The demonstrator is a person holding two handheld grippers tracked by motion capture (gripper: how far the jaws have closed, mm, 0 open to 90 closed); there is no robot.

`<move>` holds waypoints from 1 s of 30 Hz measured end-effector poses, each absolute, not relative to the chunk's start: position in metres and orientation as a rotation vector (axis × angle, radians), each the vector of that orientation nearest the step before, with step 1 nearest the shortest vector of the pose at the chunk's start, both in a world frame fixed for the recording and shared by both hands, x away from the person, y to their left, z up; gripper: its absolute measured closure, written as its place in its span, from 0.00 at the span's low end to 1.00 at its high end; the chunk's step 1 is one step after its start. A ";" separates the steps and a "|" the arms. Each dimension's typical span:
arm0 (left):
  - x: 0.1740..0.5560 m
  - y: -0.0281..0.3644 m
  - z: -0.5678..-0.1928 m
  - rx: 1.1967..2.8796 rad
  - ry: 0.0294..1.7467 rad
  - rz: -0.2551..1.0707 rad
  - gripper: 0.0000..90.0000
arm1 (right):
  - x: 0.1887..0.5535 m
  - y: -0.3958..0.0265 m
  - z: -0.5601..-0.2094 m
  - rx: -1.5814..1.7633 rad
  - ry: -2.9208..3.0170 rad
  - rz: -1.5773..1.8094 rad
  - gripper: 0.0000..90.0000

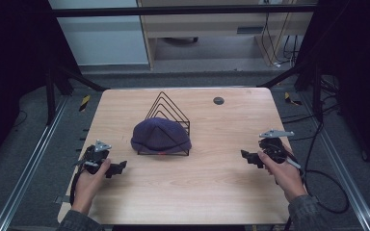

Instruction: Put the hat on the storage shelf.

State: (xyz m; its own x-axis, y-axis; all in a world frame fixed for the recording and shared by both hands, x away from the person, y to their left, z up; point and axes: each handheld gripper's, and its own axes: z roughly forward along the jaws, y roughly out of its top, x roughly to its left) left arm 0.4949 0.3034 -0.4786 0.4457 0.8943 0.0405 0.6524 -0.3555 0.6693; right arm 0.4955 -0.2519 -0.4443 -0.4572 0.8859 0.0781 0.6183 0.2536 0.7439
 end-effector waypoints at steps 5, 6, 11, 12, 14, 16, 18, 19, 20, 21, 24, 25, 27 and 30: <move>0.496 0.306 -0.481 2.117 1.312 0.542 0.06 | 0.497 -0.247 -0.462 1.376 2.192 1.039 0.18; 0.497 0.307 -0.482 2.123 1.316 0.540 0.06 | 0.498 -0.246 -0.465 1.379 2.187 1.036 0.18; 0.499 0.307 -0.487 2.140 1.335 0.519 0.06 | 0.505 -0.238 -0.478 1.398 2.158 1.045 0.18; 0.499 0.307 -0.488 2.145 1.338 0.514 0.06 | 0.507 -0.237 -0.480 1.404 2.158 1.042 0.18; 0.500 0.307 -0.490 2.154 1.342 0.502 0.06 | 0.510 -0.234 -0.485 1.416 2.159 1.028 0.18; 0.501 0.307 -0.491 2.164 1.346 0.495 0.06 | 0.513 -0.232 -0.490 1.424 2.156 1.019 0.17; 0.501 0.306 -0.493 2.164 1.351 0.489 0.06 | 0.515 -0.230 -0.493 1.444 2.161 1.018 0.17; 0.501 0.306 -0.493 2.174 1.350 0.483 0.06 | 0.515 -0.229 -0.493 1.446 2.159 1.016 0.17; 0.502 0.305 -0.494 2.182 1.351 0.479 0.06 | 0.516 -0.229 -0.494 1.437 2.157 1.017 0.16; 0.502 0.305 -0.495 2.180 1.354 0.477 0.05 | 0.517 -0.228 -0.494 1.444 2.157 1.017 0.16; 0.502 0.305 -0.495 2.174 1.369 0.484 0.04 | 0.517 -0.225 -0.497 1.461 2.173 0.988 0.15; 0.501 0.305 -0.495 2.172 1.372 0.484 0.03 | 0.518 -0.225 -0.499 1.449 2.186 0.964 0.15; 0.500 0.305 -0.495 2.177 1.367 0.481 0.03 | 0.516 -0.222 -0.502 1.448 2.199 0.937 0.14; 0.500 0.306 -0.496 2.178 1.366 0.479 0.02 | 0.510 -0.218 -0.505 1.427 2.164 0.927 0.13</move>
